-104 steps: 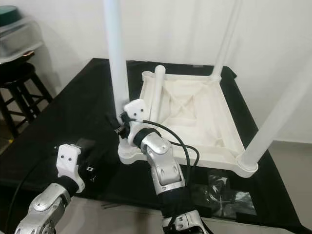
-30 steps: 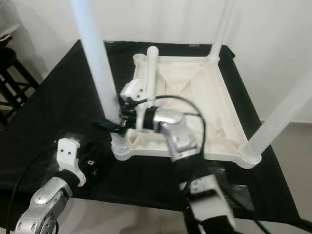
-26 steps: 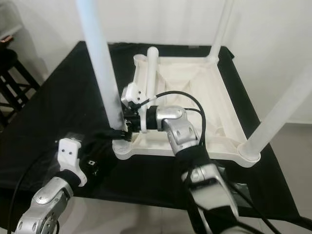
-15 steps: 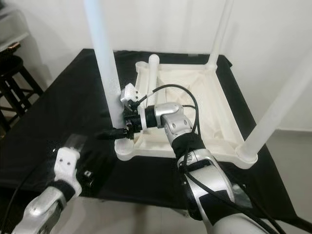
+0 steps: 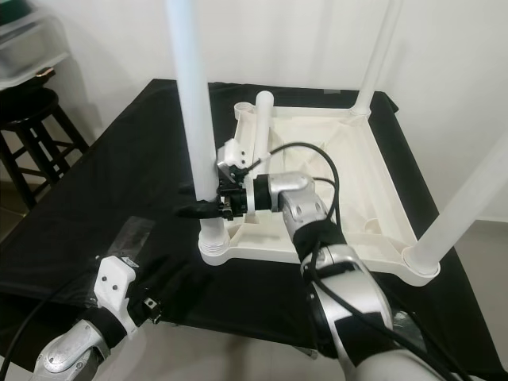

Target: Building children table

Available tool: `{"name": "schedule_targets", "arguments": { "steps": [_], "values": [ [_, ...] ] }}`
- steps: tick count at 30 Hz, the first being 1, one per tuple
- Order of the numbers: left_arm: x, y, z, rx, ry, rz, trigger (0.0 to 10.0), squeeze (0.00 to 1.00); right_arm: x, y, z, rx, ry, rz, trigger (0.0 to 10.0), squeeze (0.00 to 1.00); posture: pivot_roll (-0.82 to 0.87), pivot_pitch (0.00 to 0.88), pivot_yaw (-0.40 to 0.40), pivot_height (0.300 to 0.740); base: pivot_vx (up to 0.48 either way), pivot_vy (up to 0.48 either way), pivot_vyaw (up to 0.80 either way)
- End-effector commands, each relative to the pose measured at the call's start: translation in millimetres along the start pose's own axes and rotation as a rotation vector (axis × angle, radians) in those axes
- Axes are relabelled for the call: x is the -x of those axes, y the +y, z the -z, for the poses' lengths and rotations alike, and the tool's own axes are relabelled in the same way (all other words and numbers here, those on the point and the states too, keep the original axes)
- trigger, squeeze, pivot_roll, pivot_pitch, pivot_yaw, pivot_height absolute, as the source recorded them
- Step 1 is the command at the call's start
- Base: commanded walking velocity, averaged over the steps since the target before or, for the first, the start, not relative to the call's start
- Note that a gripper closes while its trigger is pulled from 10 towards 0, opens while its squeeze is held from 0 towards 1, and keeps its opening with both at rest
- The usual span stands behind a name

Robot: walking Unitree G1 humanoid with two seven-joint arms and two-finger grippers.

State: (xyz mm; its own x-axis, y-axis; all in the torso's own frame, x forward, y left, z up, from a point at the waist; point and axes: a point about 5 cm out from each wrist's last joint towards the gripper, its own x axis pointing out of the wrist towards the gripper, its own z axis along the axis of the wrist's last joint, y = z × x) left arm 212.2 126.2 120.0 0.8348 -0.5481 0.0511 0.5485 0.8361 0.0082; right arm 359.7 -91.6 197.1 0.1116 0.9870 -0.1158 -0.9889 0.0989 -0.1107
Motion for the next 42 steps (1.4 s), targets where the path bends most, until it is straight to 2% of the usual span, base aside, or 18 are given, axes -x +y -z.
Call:
{"name": "schedule_targets", "arguments": {
  "steps": [1, 4, 5, 7, 10, 15, 16, 18, 19, 22, 27, 28, 29, 31, 33, 38, 41, 42],
  "values": [
    [5.6, -2.1, 0.8, 0.014, 0.006, 0.042, 10.0, 0.00, -7.8, 22.0, 49.5, -0.082, 0.144, 0.181, 0.0, 0.00, 0.01, 0.086, 0.032, 0.740, 0.000, 0.000, 0.00],
    [6.5, -2.4, 1.0, 0.021, 0.006, 0.052, 10.0, 0.00, -13.5, 29.2, 59.1, -0.072, 0.185, 0.311, 0.0, 0.00, 0.01, 0.086, 0.032, 0.740, 0.000, 0.000, 0.00],
    [7.5, -1.7, 1.0, 0.026, 0.007, 0.055, 10.0, 0.00, -21.4, 44.0, 66.9, -0.136, 0.192, 0.567, 0.0, 0.00, -0.01, 0.107, 0.039, 0.740, 0.000, 0.000, 0.00],
    [7.4, 0.5, 2.2, 0.039, 0.007, 0.060, 10.0, 0.00, -23.6, 73.8, 66.1, -0.149, 0.183, 0.725, 0.0, 0.00, -0.01, 0.106, 0.052, 0.740, 0.000, 0.000, 0.00],
    [7.2, 1.3, 2.6, 0.043, 0.006, 0.062, 10.0, 0.00, -21.4, 74.6, 65.2, -0.177, 0.175, 0.732, 0.0, 0.00, -0.04, 0.095, 0.071, 0.740, 0.000, 0.000, 0.00],
    [4.8, 3.0, 3.0, 0.051, -0.001, 0.064, 10.0, 0.00, -12.8, 55.1, 60.0, -0.142, 0.178, 0.731, 0.0, 0.00, -0.04, 0.085, 0.053, 0.740, 0.000, 0.000, 0.00],
    [4.4, 3.1, 3.1, 0.053, -0.004, 0.060, 10.0, 0.00, -15.0, 51.8, 54.6, -0.138, 0.175, 0.722, 4.9, 0.00, -0.03, 0.080, 0.054, 0.740, 0.000, 0.000, 0.00],
    [4.3, 3.0, 3.2, 0.054, -0.006, 0.058, 10.0, 0.00, -17.2, 50.6, 50.9, -0.140, 0.172, 0.713, 4.9, 0.00, -0.03, 0.080, 0.054, 0.740, 0.000, 0.000, 0.00],
    [3.8, 2.7, 3.5, 0.054, -0.008, 0.053, 10.0, 0.00, -22.0, 46.4, 30.6, -0.141, 0.132, 0.663, 10.0, 1.00, -0.03, 0.074, 0.055, 0.740, 0.000, 0.000, 0.00],
    [3.0, 2.0, 3.8, 0.050, -0.006, 0.060, 10.0, 0.00, -27.7, 36.9, 0.0, -0.096, 0.022, 0.491, 10.0, 1.00, -0.02, 0.067, 0.051, 0.740, 0.000, 0.000, 0.00],
    [2.5, 2.1, 4.0, 0.050, -0.005, 0.064, 10.0, 0.00, -28.3, 33.9, -8.7, -0.073, -0.007, 0.433, 10.0, 1.00, -0.02, 0.064, 0.050, 0.740, 0.000, 0.000, 0.00],
    [1.5, 2.3, 4.2, 0.051, -0.005, 0.067, 10.0, 0.00, -28.0, 29.9, -15.2, -0.043, -0.023, 0.354, 10.0, 1.00, -0.02, 0.060, 0.048, 0.740, 0.000, 0.000, 0.00],
    [0.5, 2.9, 3.6, 0.037, -0.006, 0.066, 10.0, 0.00, -28.7, 25.2, -18.3, -0.001, -0.022, 0.208, 10.0, 0.00, -0.01, 0.055, 0.043, 0.740, 0.000, 0.000, 0.00],
    [-0.2, 3.3, 3.1, 0.027, -0.008, 0.065, 10.0, 0.00, -27.9, 22.7, -19.1, 0.024, -0.015, 0.110, 10.0, 0.00, -0.01, 0.055, 0.043, 0.740, 0.000, 0.000, 0.00],
    [0.4, 5.4, -1.8, -0.047, -0.013, 0.065, 10.0, 0.00, -27.7, 16.6, -19.7, 0.024, 0.006, -0.009, 10.0, 0.00, 0.00, 0.054, 0.038, 0.740, 0.000, 0.000, 0.00],
    [2.1, 10.9, -11.5, -0.080, -0.053, 0.025, 10.0, 0.00, -26.7, 11.3, -20.9, 0.008, 0.040, -0.070, 10.0, 0.00, 0.01, 0.056, 0.045, 0.740, 0.000, 0.000, 0.00],
    [5.2, 1.0, -8.2, -0.053, -0.037, 0.066, 10.0, 0.00, -27.7, 4.2, -21.7, -0.015, 0.062, -0.082, 10.0, 0.00, 0.00, 0.060, 0.056, 0.740, 0.000, 0.000, 0.00],
    [5.4, -5.1, -3.2, -0.012, -0.033, 0.072, 10.0, 0.00, -31.4, 1.0, -21.3, -0.030, 0.074, -0.082, 4.3, 0.00, 0.00, 0.061, 0.060, 0.740, 0.000, 0.000, 0.00]
  ]
}}
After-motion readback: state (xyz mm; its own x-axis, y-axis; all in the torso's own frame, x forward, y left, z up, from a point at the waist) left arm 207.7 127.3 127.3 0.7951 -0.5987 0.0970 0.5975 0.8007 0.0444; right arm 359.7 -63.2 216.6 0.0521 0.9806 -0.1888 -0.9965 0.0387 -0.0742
